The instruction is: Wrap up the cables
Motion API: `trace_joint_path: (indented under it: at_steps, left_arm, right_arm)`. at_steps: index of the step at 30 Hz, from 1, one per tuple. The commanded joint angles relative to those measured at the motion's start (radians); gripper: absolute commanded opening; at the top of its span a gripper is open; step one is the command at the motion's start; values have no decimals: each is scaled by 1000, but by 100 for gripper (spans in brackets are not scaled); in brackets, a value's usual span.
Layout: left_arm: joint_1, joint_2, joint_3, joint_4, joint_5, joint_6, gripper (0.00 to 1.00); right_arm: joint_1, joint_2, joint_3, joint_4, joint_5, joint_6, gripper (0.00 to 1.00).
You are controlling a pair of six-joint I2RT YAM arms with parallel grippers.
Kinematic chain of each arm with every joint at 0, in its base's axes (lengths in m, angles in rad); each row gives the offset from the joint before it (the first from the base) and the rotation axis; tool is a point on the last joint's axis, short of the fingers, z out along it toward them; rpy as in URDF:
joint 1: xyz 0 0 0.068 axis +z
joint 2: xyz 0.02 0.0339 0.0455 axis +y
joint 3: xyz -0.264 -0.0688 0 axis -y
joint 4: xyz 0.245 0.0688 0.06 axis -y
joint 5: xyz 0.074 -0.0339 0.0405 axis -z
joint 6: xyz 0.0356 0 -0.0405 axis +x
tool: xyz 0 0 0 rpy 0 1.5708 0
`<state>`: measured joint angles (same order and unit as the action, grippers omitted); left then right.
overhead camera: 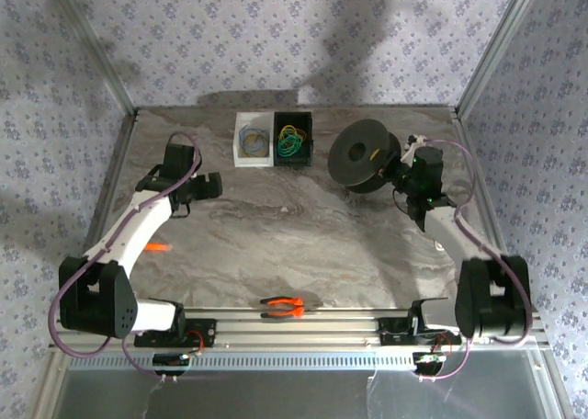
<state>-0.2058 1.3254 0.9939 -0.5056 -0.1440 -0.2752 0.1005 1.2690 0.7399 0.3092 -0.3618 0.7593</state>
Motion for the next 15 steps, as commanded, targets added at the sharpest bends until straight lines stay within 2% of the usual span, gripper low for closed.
trace_joint_path:
  at_steps: [1,8,15]
  left_arm:
    - [-13,-29,-12,-13,11,-2,100]
    - [-26,-27,-9,-21,6,0,100]
    - [-32,-35,-11,-23,2,1,100]
  right_arm:
    - [49,-105,6,-93,-24,-62,0]
    - [239,-152,-21,-101,-56,-20,0]
    - [449,-50,-69,47,-77,73,0]
